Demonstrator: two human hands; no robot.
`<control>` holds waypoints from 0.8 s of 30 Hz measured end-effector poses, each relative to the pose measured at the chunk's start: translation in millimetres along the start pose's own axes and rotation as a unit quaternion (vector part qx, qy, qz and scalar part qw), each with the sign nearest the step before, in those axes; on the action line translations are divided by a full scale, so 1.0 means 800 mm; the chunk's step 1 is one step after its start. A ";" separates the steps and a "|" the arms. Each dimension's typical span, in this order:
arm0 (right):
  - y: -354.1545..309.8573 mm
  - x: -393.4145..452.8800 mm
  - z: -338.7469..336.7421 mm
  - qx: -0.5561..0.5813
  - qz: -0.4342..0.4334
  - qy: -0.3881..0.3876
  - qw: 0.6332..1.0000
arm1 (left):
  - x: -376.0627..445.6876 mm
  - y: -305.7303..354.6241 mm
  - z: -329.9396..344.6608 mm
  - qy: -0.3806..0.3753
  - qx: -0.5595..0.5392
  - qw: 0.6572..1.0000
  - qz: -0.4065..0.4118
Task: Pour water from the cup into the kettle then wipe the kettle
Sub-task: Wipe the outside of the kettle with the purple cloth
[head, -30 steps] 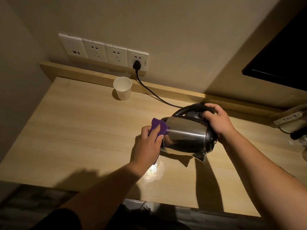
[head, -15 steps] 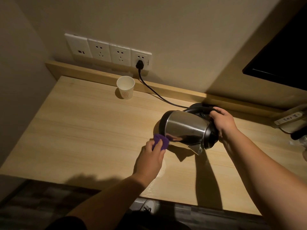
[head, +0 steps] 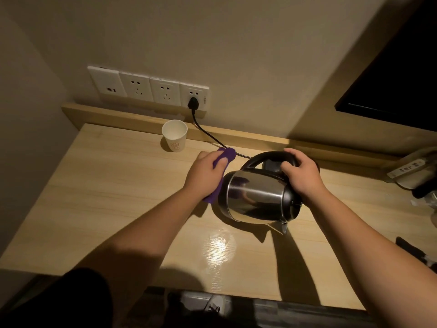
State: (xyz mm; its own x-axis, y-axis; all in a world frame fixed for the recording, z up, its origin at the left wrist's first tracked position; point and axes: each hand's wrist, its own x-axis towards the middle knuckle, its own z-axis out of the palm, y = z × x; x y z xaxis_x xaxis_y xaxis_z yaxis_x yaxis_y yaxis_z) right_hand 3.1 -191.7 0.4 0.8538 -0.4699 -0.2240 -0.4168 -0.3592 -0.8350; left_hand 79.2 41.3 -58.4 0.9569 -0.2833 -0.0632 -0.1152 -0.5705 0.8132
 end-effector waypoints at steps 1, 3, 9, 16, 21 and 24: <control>-0.003 0.000 0.001 -0.004 -0.005 -0.004 1.000 | 0.014 0.013 0.003 -0.034 0.025 0.999 0.019; -0.006 -0.001 0.004 -0.010 -0.010 -0.004 1.000 | 0.032 0.030 0.014 -0.107 0.095 0.988 0.050; -0.001 -0.004 0.002 0.003 -0.003 0.012 1.000 | 0.018 0.016 0.037 -0.122 0.118 0.984 0.047; 0.001 -0.002 0.004 0.044 0.035 0.045 0.997 | -0.070 -0.043 0.050 -0.004 0.073 0.995 0.071; -0.003 0.001 0.009 0.056 0.087 0.079 0.991 | -0.122 -0.072 0.079 0.011 0.117 0.992 0.038; -0.007 0.000 0.013 0.052 0.094 0.095 0.990 | -0.123 -0.071 0.081 0.021 0.137 0.989 0.039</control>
State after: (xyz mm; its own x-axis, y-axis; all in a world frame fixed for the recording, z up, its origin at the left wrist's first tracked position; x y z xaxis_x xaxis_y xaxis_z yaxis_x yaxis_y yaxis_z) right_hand 8.8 -181.1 -0.5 0.6858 -0.6671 -0.2908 -0.5210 -0.1711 -0.8362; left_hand -25.6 51.8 -135.9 0.9518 -0.3058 0.0236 -0.2525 -0.7377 0.6262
